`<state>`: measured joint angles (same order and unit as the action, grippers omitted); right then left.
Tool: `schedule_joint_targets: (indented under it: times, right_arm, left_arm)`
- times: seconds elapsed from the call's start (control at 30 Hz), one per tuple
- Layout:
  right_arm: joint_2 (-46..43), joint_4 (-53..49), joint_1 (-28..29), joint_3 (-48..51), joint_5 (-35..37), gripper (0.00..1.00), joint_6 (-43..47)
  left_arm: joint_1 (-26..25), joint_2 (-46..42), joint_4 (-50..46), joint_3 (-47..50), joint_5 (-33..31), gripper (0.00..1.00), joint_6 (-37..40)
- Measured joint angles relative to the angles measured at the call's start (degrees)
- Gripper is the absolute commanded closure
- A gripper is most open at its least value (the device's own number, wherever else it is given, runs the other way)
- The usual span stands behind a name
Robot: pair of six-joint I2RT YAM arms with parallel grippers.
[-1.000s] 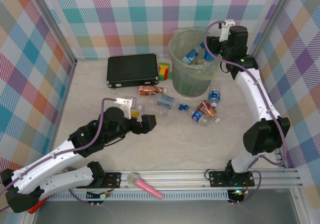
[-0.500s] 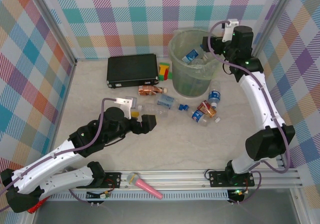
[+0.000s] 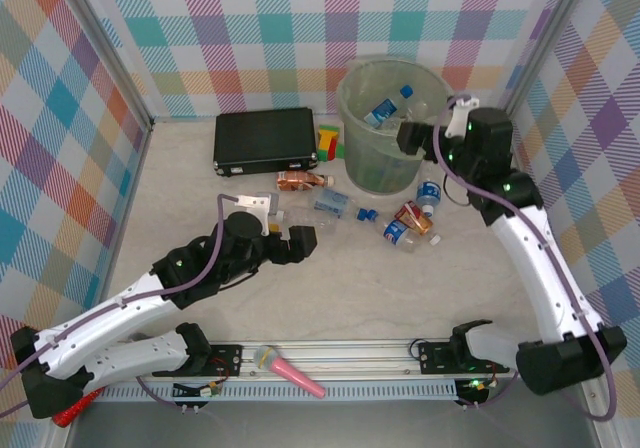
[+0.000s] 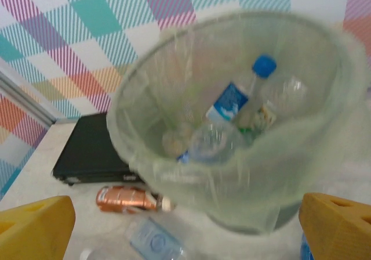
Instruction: Put the plastic bottles in the bin
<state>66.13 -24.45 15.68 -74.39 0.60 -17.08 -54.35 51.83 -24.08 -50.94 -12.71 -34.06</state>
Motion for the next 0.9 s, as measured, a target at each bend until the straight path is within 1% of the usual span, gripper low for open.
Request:
schedule_joint_targets:
  times: [0.23,0.47,0.6,0.73,0.9]
  right_arm:
    - [-7.72,-0.5,2.78,12.15,-0.94,0.01,-1.99]
    - [-12.59,0.87,3.52,20.94,-3.21,0.01,-1.55]
    - [-14.6,2.23,3.52,24.55,-5.25,0.01,-1.57]
    - [-16.72,3.02,3.52,25.92,-6.78,0.01,-1.62]
    - [-18.73,4.15,3.52,25.92,-7.85,0.01,-1.84]
  left_arm:
    - [0.0,5.7,0.07,0.24,-6.56,0.0,-5.66]
    - [0.26,15.72,0.04,-0.11,-12.46,0.02,-16.11]
    - [1.86,21.66,0.46,-0.37,-13.57,0.04,-21.81]
    - [3.91,25.55,1.51,-0.37,-14.21,0.06,-27.69]
    - [5.81,29.42,6.25,-0.26,-14.38,0.06,-34.51]
